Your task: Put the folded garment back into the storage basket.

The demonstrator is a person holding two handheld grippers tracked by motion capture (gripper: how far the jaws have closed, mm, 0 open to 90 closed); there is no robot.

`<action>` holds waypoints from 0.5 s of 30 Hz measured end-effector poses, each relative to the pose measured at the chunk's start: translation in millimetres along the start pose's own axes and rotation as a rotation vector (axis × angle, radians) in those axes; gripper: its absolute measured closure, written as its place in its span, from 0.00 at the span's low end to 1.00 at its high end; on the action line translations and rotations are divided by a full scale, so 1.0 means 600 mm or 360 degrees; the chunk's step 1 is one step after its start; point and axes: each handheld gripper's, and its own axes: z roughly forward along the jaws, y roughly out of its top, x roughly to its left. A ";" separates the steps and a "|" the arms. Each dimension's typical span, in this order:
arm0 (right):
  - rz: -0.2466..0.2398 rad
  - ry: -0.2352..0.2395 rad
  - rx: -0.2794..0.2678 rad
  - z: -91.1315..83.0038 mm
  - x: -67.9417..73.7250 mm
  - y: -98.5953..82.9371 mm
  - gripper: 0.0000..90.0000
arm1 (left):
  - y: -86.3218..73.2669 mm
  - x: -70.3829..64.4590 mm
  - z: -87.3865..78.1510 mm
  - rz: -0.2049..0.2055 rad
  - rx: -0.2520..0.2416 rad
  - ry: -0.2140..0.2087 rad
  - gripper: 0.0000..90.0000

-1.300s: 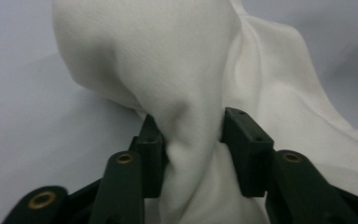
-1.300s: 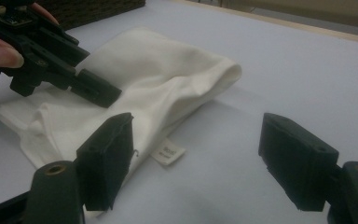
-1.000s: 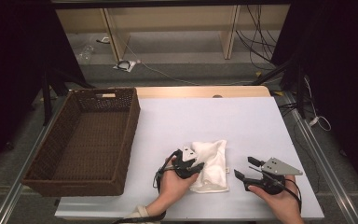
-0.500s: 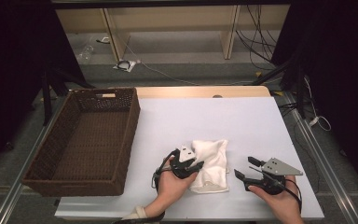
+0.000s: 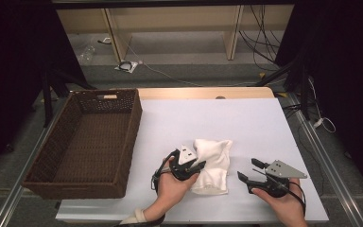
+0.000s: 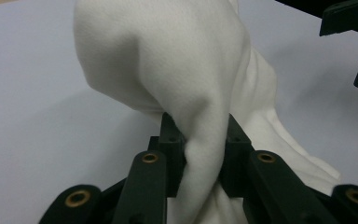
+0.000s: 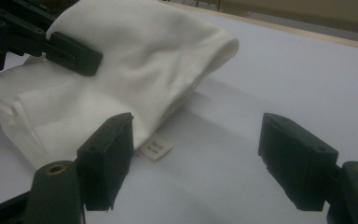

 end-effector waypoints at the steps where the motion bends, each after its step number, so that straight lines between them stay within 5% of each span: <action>1: 0.0000 -0.0001 -0.0001 0.000 0.000 0.000 0.30 | 0.000 0.000 -0.001 0.0001 -0.0004 0.0001 0.83; 15: 0.0002 -0.0005 -0.0010 0.000 -0.001 -0.001 0.30 | 0.009 0.009 -0.019 0.0009 -0.0070 0.0026 0.83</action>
